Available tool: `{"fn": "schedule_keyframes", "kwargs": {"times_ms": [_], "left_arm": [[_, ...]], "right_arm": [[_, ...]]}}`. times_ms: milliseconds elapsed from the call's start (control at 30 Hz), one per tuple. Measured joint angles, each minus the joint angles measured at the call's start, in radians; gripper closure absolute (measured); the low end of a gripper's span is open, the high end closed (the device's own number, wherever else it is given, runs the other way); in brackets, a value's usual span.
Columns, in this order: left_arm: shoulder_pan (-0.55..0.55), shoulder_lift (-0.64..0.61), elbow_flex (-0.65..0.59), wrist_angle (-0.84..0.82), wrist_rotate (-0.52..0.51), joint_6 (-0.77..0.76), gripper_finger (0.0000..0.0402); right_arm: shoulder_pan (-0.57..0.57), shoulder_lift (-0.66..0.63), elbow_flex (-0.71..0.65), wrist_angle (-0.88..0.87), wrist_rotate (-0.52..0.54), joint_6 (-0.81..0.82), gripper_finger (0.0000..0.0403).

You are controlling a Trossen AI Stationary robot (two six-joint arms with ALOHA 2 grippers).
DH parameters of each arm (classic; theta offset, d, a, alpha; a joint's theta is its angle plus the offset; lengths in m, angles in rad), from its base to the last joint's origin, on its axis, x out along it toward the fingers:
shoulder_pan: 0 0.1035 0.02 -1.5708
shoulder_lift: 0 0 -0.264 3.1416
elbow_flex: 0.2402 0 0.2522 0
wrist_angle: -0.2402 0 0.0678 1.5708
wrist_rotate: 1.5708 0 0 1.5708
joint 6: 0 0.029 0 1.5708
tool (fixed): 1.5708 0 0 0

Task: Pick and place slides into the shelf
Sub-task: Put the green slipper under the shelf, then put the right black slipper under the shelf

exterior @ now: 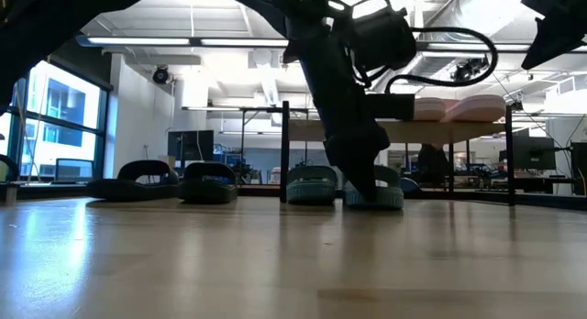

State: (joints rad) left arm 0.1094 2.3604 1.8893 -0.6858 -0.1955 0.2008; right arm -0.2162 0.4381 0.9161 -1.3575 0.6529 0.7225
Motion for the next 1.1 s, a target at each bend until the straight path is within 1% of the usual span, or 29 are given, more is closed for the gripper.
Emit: {"fn": "schedule_keyframes", "kwargs": {"times_ms": [567,967,1033,1100], "left_arm": [[0.082,0.000,0.000,0.017,-0.009,-0.019,0.0401],[0.087,0.000,0.000,0.042,-0.010,0.002,0.0401],[0.087,0.000,0.000,0.039,0.003,0.003,0.0401],[0.084,0.000,0.000,0.037,0.045,0.011,0.0401]], "right_arm": [[0.000,0.000,0.000,0.000,0.000,0.003,0.0402],[0.000,0.000,0.000,0.000,0.000,0.002,0.0402],[0.000,0.000,0.000,0.000,0.000,0.002,0.0402],[0.000,0.000,0.000,0.000,0.000,0.002,0.0402]]}}
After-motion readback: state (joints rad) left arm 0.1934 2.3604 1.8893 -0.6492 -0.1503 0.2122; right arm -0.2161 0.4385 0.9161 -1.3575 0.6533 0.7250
